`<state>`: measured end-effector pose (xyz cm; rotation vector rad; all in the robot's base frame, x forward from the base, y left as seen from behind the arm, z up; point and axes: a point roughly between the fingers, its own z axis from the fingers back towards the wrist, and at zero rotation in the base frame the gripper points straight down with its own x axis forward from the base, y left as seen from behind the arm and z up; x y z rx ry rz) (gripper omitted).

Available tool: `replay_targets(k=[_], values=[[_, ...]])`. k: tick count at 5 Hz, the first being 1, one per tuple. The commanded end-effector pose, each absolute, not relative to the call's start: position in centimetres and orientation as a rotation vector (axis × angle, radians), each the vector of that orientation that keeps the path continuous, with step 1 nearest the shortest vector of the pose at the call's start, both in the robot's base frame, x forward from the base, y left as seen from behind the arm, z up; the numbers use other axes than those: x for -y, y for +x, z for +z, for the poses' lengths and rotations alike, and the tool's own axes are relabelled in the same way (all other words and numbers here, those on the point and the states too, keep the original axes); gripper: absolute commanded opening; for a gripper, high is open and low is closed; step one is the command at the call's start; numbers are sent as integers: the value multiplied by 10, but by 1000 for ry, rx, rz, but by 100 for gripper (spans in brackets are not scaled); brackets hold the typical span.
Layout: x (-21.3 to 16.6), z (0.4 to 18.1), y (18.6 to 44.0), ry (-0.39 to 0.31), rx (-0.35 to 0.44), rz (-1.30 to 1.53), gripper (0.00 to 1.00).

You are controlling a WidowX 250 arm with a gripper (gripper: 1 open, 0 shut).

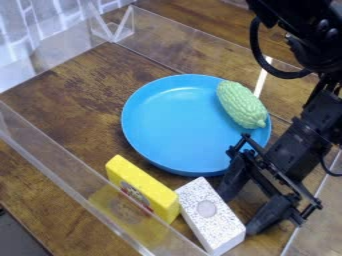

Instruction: Put the white object in the blue tray

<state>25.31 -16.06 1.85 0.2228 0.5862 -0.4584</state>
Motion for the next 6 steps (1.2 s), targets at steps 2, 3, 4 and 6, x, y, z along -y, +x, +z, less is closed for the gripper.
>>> replay_targets(k=[2,3,4,6], values=[[157,38,263,202,-556,-403,0],[158,44,264,224,-560,-447,0],[160,41,263,243,-569,-488,0],[164,40,265,265,-588,-524,0]])
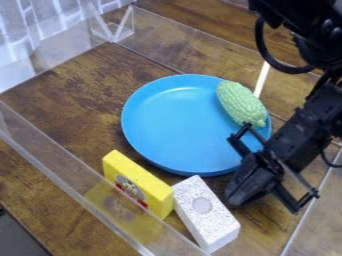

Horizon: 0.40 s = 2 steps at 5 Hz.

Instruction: Put the white object in the blue tray

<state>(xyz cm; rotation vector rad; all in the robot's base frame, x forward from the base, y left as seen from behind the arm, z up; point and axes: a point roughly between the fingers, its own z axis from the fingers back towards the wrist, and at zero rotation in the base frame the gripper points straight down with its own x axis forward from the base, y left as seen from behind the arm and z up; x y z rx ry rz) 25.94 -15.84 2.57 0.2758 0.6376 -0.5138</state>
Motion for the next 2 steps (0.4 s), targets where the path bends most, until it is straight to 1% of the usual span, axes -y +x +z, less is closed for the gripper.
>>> replay_targets(k=[1,2], values=[[167,37,265,278,-596,-554,0],[170,36,265,288,-606,-581,0]])
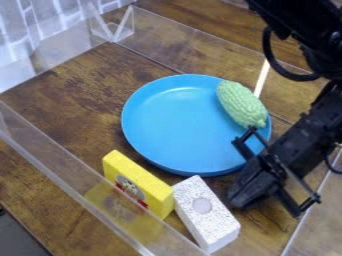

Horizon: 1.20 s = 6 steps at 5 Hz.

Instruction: Put the white object in the blue tray

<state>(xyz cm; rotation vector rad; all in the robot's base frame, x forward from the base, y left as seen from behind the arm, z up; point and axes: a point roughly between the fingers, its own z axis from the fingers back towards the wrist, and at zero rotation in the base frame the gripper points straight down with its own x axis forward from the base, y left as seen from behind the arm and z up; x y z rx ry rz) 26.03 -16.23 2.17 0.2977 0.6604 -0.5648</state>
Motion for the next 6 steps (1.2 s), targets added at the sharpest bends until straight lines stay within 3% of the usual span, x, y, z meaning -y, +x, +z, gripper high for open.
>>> replay_targets(k=[1,4,5,6], values=[[179,33,271,285,-619,-566,0],[183,38,287,305,-649,-593,0],[182,35,290,322,-657,-618,100],[182,35,295,349,-674,-644,100]])
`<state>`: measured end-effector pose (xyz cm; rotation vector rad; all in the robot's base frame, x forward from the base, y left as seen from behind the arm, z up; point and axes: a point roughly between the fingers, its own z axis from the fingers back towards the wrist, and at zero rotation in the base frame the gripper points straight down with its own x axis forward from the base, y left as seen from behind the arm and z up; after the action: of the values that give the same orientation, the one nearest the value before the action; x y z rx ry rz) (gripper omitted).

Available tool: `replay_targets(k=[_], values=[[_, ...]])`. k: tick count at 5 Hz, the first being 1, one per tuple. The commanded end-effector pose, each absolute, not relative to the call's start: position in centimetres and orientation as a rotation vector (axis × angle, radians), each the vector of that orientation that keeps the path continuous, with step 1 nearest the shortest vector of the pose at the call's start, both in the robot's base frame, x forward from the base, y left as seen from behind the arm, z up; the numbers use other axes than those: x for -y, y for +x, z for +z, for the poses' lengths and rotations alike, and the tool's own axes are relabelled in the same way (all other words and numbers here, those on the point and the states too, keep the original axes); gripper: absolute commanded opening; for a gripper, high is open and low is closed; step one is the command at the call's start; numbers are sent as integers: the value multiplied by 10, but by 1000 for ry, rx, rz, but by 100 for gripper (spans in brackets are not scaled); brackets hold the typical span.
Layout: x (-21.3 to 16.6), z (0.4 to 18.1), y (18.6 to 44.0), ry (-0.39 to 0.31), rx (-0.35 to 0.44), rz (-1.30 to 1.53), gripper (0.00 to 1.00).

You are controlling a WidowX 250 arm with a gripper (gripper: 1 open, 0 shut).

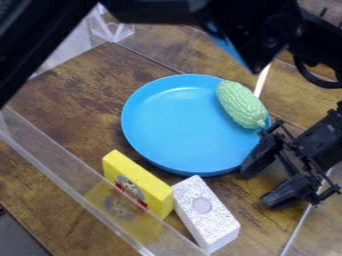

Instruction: Put the white object in the blue tray

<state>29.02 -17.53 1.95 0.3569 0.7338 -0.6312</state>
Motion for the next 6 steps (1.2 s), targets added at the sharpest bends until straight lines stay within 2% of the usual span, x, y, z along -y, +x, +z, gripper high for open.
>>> replay_targets(k=[1,4,6], values=[[179,34,297,363,-688,-651,100],[180,33,291,361,-734,-563,100],[181,33,297,400,-746,-582,100]])
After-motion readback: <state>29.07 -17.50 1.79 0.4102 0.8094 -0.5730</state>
